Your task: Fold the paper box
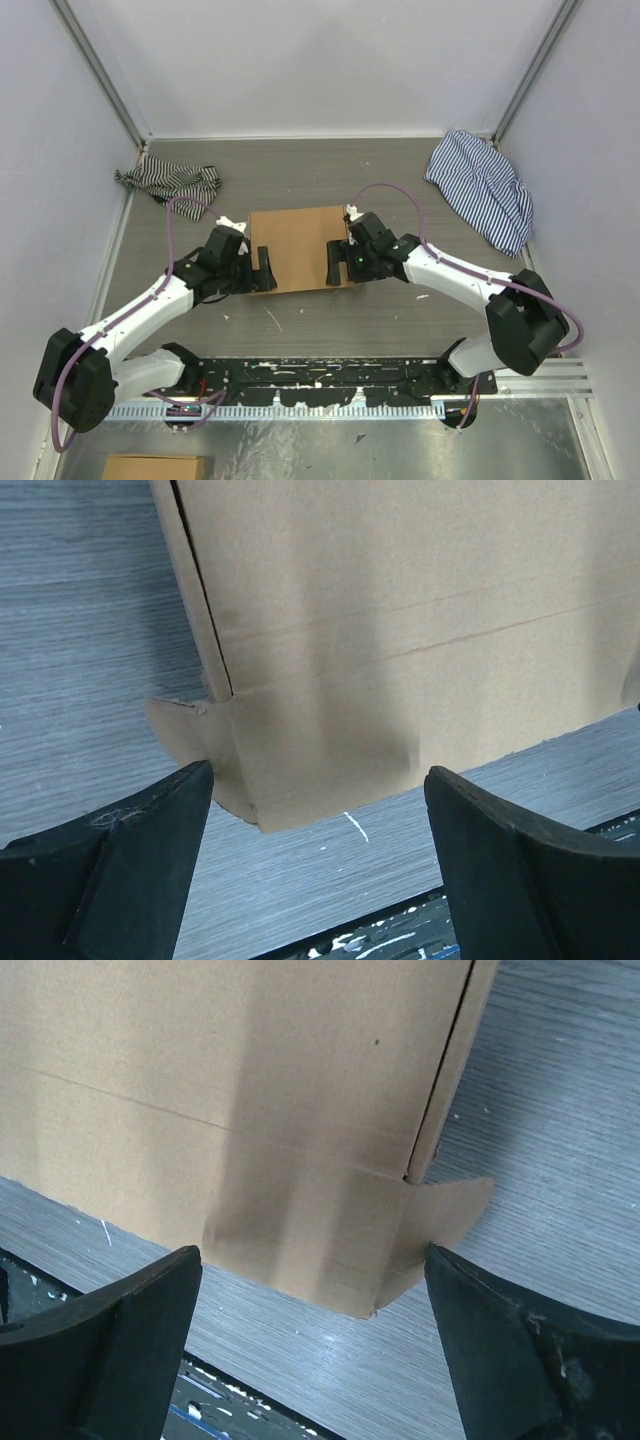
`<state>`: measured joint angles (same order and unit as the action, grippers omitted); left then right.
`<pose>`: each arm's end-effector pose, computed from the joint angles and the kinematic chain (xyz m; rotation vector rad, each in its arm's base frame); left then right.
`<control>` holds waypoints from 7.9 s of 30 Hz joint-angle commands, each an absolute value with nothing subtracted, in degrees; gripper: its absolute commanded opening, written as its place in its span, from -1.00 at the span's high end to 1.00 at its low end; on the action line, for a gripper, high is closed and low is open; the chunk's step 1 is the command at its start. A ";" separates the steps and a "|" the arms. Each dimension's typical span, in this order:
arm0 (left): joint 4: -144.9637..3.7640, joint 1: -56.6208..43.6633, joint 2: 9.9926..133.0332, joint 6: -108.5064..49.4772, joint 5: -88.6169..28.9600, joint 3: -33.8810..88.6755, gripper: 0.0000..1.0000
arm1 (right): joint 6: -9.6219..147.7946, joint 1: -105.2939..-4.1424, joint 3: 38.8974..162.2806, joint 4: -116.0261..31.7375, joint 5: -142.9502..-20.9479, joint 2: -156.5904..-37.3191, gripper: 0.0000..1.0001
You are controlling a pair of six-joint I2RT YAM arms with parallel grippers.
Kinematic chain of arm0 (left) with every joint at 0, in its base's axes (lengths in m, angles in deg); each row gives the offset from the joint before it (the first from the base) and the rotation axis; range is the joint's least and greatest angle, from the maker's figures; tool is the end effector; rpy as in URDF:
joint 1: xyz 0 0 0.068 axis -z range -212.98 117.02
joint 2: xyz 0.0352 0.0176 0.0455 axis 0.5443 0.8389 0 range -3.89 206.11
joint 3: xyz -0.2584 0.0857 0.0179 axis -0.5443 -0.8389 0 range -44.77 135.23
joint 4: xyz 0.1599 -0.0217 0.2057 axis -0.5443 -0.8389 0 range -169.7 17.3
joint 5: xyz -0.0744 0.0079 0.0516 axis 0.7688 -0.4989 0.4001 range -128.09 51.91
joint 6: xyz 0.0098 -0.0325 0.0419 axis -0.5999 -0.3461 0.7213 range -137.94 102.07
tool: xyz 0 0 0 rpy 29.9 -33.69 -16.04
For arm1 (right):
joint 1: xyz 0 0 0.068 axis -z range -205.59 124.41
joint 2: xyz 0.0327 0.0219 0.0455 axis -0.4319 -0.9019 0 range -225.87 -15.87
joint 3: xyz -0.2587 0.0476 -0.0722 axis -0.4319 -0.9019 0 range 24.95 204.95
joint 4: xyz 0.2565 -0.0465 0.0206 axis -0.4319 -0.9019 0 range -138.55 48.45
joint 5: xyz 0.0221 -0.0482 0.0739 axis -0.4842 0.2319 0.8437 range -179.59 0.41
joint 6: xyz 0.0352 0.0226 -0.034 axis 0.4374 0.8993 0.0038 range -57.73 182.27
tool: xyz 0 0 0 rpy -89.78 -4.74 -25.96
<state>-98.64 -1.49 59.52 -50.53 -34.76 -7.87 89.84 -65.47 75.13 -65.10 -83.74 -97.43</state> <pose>0.1819 -0.1137 0.2071 0.0005 2.5661 -0.5261 0.2161 0.1852 0.2086 -0.3242 2.6097 0.5729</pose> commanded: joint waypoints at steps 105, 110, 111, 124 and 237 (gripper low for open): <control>-103.39 -6.35 54.55 -55.01 -25.53 -9.87 0.16 | 98.17 -70.50 73.08 -65.46 -84.41 -92.15 0.08; -106.28 -6.34 53.72 -54.69 -27.22 -8.33 -0.17 | 97.67 -70.51 73.81 -67.62 -86.19 -91.61 -0.33; -106.87 -6.35 53.50 -54.53 -27.72 -8.24 -0.24 | 97.61 -70.50 73.68 -67.71 -86.44 -91.51 -0.35; -105.21 -6.35 53.04 -56.01 -27.17 -11.47 -0.34 | 98.22 -70.52 71.66 -67.62 -88.58 -90.90 -0.53; -98.85 -6.33 47.91 -56.04 -24.63 -14.12 0.05 | 93.21 -73.49 70.18 -63.66 -89.04 -89.74 -0.40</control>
<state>-100.39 -6.37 46.19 -57.33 -23.74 -13.57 93.84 -73.12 68.44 -66.02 -88.46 -89.74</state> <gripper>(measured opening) 0.474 0.699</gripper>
